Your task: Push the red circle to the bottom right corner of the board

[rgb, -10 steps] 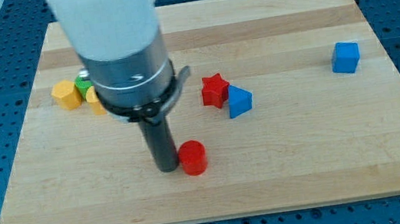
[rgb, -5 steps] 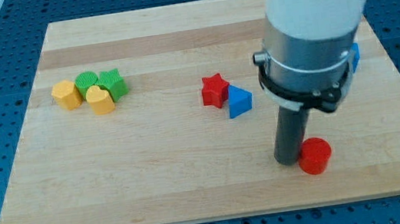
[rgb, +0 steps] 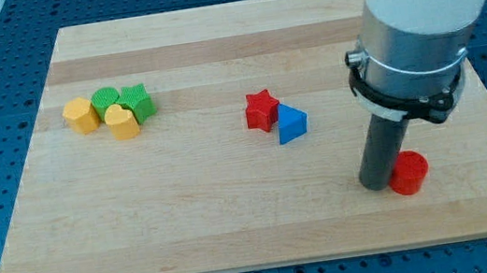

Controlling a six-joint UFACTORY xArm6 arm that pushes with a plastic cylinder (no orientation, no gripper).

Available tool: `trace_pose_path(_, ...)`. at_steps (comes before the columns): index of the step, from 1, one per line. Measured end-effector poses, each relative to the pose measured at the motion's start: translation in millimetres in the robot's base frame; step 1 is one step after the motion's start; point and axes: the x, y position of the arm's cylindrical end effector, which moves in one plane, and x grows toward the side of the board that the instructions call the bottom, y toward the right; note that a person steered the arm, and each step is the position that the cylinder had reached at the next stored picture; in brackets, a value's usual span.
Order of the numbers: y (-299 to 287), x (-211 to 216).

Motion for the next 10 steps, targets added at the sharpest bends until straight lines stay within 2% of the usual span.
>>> trace_pose_path(2,40,0)
trace_pose_path(10,79,5)
